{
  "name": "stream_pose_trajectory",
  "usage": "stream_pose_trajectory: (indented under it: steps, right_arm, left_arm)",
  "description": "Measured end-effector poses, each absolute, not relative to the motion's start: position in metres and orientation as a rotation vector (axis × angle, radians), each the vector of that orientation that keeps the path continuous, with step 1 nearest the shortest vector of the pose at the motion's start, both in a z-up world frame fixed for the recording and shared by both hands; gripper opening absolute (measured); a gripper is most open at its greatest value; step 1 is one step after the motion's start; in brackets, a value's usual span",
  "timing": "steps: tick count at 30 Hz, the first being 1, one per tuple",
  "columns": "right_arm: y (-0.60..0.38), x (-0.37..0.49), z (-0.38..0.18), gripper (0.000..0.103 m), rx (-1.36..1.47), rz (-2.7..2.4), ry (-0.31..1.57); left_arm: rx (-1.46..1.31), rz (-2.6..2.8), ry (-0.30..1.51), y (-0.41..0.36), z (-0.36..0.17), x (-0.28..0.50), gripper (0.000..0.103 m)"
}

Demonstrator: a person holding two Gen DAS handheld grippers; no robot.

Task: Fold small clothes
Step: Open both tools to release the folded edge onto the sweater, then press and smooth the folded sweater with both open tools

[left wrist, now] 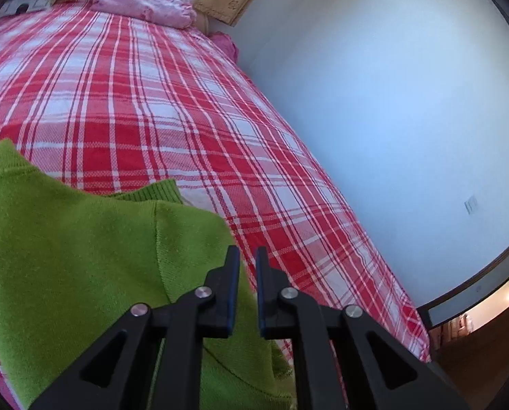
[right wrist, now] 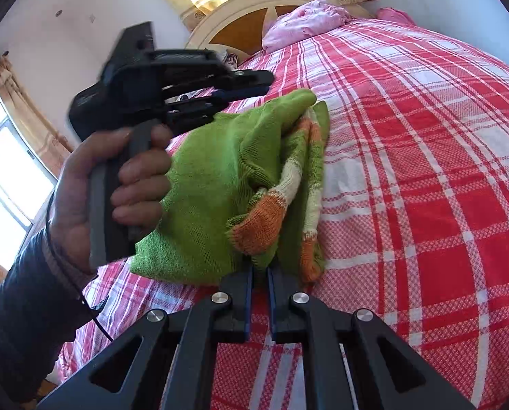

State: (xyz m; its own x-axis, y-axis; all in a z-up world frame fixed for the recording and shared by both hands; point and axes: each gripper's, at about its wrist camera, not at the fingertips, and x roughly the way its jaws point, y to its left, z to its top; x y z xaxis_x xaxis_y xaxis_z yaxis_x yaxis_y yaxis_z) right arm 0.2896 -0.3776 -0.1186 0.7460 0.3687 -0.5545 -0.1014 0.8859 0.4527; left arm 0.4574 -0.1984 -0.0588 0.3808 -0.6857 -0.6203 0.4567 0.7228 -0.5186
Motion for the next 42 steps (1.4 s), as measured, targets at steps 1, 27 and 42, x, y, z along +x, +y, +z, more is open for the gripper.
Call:
stream_pose_trajectory:
  steps: [1, 27, 42]
  right_arm:
    - [-0.378, 0.29, -0.119, 0.007, 0.42, 0.266, 0.683]
    - [-0.37, 0.378, -0.092, 0.015, 0.414, 0.182, 0.734]
    - [-0.371, 0.354, -0.059, 0.048, 0.275, -0.009, 0.591]
  left_arm:
    - [-0.238, -0.73, 0.9, -0.196, -0.054, 0.451, 0.014]
    - [-0.079, -0.461, 0.678, -0.074, -0.102, 0.361, 0.09]
    - [-0.007, -0.502, 0.787, -0.093, -0.12, 0.363, 0.103]
